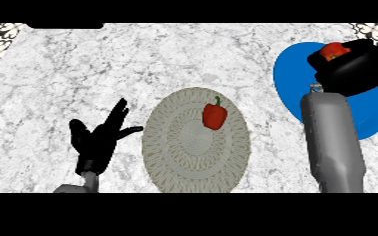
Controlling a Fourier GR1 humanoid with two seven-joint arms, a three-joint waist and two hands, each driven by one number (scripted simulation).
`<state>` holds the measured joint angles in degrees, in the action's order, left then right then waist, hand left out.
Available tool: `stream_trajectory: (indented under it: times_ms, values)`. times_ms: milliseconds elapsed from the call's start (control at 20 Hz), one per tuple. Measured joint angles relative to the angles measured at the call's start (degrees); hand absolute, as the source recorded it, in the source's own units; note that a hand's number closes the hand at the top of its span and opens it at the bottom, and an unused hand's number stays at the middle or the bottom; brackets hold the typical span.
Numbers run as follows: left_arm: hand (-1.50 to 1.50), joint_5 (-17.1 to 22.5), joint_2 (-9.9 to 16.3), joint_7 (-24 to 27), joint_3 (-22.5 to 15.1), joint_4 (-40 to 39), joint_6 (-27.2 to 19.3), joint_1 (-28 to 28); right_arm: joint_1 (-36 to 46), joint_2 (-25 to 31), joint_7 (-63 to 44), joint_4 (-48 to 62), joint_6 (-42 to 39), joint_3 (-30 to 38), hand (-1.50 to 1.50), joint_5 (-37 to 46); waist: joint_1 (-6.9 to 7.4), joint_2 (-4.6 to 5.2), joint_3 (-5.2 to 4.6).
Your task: Pick the tomato from the placemat and place it in the plate
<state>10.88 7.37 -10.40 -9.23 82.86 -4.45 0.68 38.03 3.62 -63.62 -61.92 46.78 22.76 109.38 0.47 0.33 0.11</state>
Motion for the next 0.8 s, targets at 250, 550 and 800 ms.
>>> stream_trajectory:
  times_ms: [250,550,800]
  values:
    - [0.0,-0.4,-0.3,-0.1,0.0,0.0,-0.6,-0.1,-1.6,3.1,3.0,2.9,6.2,5.4,1.5,-5.1,0.02,-0.15,0.06]
    - [0.0,0.2,0.3,-0.9,0.2,-0.5,0.6,0.7,-0.9,6.7,2.7,10.3,5.6,10.8,-1.5,-15.7,0.15,-0.03,0.01]
    - [0.0,0.2,0.0,-0.9,0.1,0.2,0.1,0.0,-0.4,10.5,11.0,18.2,4.9,12.2,-1.5,-31.2,0.35,-0.06,0.14]
